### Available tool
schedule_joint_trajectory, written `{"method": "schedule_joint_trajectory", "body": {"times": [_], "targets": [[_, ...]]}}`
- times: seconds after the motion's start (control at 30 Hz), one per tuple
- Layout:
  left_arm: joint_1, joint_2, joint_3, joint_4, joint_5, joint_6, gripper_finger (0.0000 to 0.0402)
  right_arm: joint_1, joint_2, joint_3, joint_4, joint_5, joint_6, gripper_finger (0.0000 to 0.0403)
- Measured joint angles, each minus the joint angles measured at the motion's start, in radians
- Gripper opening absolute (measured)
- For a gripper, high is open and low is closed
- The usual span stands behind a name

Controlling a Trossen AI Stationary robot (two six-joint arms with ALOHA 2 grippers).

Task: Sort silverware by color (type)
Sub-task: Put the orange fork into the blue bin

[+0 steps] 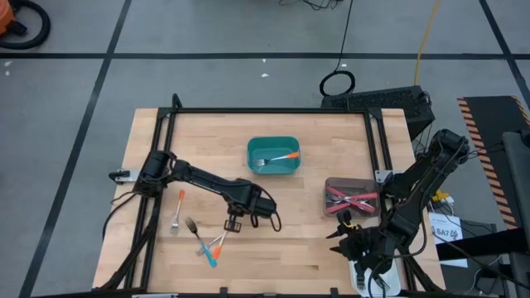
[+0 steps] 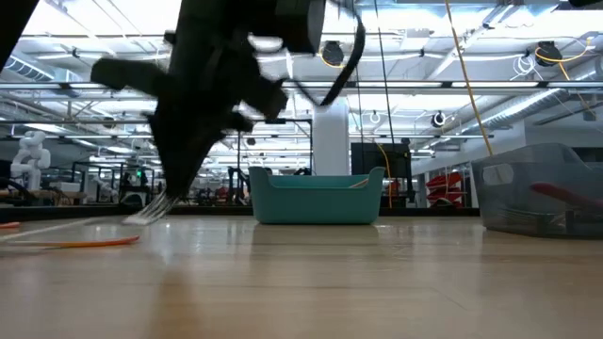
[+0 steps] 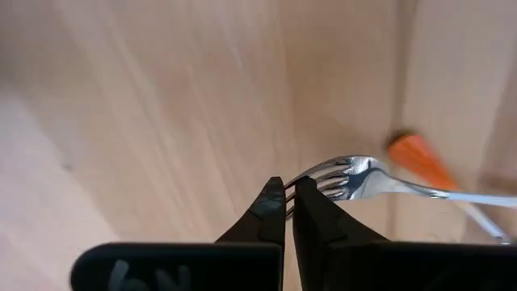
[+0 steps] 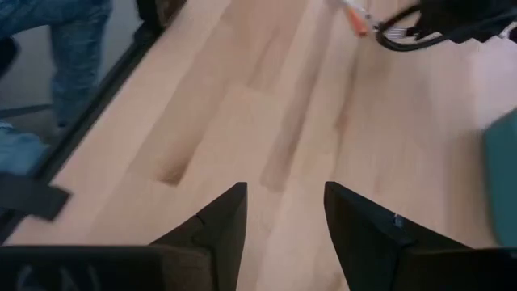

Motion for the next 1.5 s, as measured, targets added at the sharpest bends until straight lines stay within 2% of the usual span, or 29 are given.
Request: {"method": "schedule_joint_trajectory", "body": {"times": [0.1, 0.5, 0.67, 0.8, 0.97, 1.1, 1.17, 1.3, 1.5], "targets": [[-0.012, 0.000, 0.079, -0.042, -0.028, -0.020, 0.0001, -0.002, 0.000, 0.000, 0.000, 0.031, -0.001, 0.0159], [-0.046, 0.000, 0.470, -0.191, -0.204, -0.053, 0.0000, -0.005, 0.000, 0.000, 0.000, 0.036, -0.015, 0.0159], [-0.072, 0.000, 0.601, -0.195, -0.281, -0.077, 0.0000, -0.005, 0.000, 0.000, 0.028, 0.174, -0.023, 0.0159], [-0.093, -0.002, 0.623, -0.199, -0.308, -0.103, 0.0000, -0.005, 0.000, 0.000, 0.058, 0.259, -0.026, 0.0159], [-0.121, -0.001, 0.622, -0.212, -0.356, -0.131, 0.0000, -0.006, 0.004, -0.007, 0.094, 0.280, -0.026, 0.0159], [-0.141, -0.001, 0.622, -0.203, -0.411, -0.166, 0.0000, -0.023, 0.029, -0.065, 0.240, 0.404, -0.037, 0.0160], [-0.153, -0.001, 0.622, -0.203, -0.455, -0.195, 0.0000, -0.040, 0.051, -0.084, 0.312, 0.446, -0.069, 0.0165], [-0.183, -0.001, 0.622, -0.190, -0.544, -0.287, 0.0000, -0.079, 0.095, -0.087, 0.396, 0.449, -0.126, 0.0183], [-0.252, -0.001, 0.622, -0.147, -0.739, -0.453, 0.0000, -0.122, 0.181, -0.087, 0.516, 0.478, -0.225, 0.0222]]}}
